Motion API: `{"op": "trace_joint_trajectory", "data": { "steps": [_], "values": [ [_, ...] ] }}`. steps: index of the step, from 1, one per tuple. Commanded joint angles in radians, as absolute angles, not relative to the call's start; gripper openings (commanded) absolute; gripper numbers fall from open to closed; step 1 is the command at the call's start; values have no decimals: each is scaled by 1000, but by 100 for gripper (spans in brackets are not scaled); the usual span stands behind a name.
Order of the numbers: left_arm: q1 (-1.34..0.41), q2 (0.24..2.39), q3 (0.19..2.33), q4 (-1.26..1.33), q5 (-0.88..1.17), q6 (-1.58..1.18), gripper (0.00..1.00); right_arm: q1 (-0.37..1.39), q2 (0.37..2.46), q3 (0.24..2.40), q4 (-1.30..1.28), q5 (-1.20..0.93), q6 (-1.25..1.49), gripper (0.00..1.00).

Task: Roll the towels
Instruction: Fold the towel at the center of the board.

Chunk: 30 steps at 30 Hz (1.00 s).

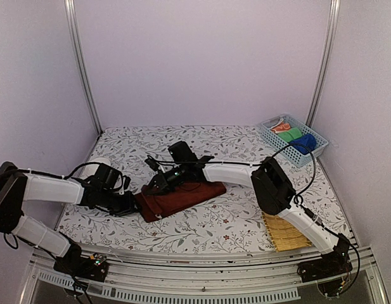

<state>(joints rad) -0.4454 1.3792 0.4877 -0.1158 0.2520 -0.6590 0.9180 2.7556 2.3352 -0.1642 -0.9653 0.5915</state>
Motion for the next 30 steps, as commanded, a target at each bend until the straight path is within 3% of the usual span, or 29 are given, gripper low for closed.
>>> {"op": "trace_joint_trajectory", "data": {
  "steps": [1, 2, 5, 8, 14, 19, 23, 30],
  "values": [
    [-462, 1335, 469, -174, 189, -689, 29, 939, 2724, 2307, -130, -979, 584, 9],
    [-467, 1309, 486, -218, 151, -703, 29, 941, 2714, 2304, -130, -979, 570, 16],
    [-489, 1169, 552, -375, -11, -764, 32, 946, 2677, 2290, -120, -976, 545, 50],
    [-494, 1018, 606, -468, -139, -809, 35, 948, 2652, 2275, -102, -1008, 535, 62],
    [-493, 904, 633, -403, -129, -745, 35, 898, 2511, 2144, -104, -1074, 497, 64],
    [-499, 1064, 681, -326, 32, -675, 34, 808, 2369, 2008, -138, -1101, 405, 59],
    [-519, 1228, 722, -222, 199, -646, 33, 714, 2246, 1887, -253, -948, 209, 52],
    [-541, 1505, 823, -204, 341, -620, 32, 583, 2291, 1852, -420, -741, -72, 37]
  ]
}}
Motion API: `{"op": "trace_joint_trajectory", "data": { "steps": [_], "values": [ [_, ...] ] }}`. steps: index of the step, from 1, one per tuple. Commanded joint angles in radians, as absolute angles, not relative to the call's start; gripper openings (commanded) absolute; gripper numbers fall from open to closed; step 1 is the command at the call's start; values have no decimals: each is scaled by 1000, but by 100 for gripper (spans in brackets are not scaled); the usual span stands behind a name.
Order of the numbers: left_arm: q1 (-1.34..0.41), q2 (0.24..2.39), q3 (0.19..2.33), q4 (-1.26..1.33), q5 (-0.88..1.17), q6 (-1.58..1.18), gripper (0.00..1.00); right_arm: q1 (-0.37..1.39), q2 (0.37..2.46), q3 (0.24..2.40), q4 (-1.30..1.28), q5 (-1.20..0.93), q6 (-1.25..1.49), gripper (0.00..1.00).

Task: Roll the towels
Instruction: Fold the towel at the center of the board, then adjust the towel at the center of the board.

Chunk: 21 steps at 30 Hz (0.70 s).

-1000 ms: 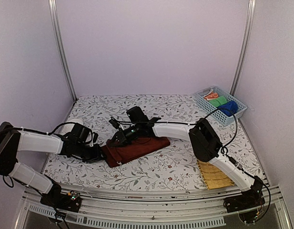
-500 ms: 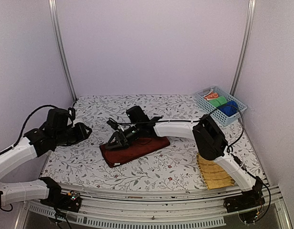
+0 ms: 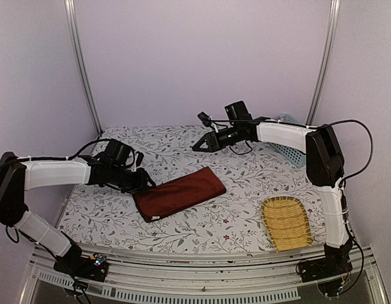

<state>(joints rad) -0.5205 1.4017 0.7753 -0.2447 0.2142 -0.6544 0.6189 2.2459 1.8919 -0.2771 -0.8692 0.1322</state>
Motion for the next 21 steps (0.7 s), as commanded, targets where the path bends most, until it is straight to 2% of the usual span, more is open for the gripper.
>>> {"op": "trace_joint_trajectory", "data": {
  "steps": [1, 4, 7, 15, 21],
  "values": [
    [-542, 1534, 825, -197, 368, -620, 32, 577, 2306, 1855, -437, -746, -89, 35],
    [-553, 1602, 822, -193, 422, -620, 30, 574, 2370, 1876, -478, -764, -126, 30],
    [-559, 1617, 792, -207, 447, -625, 29, 574, 2421, 1890, -490, -768, -149, 29],
    [-511, 1607, 693, -318, 388, -647, 27, 574, 2501, 1935, -519, -612, -172, 26],
    [-437, 1670, 791, -427, 298, -604, 27, 567, 2414, 1759, -551, -530, -199, 24]
  ]
}}
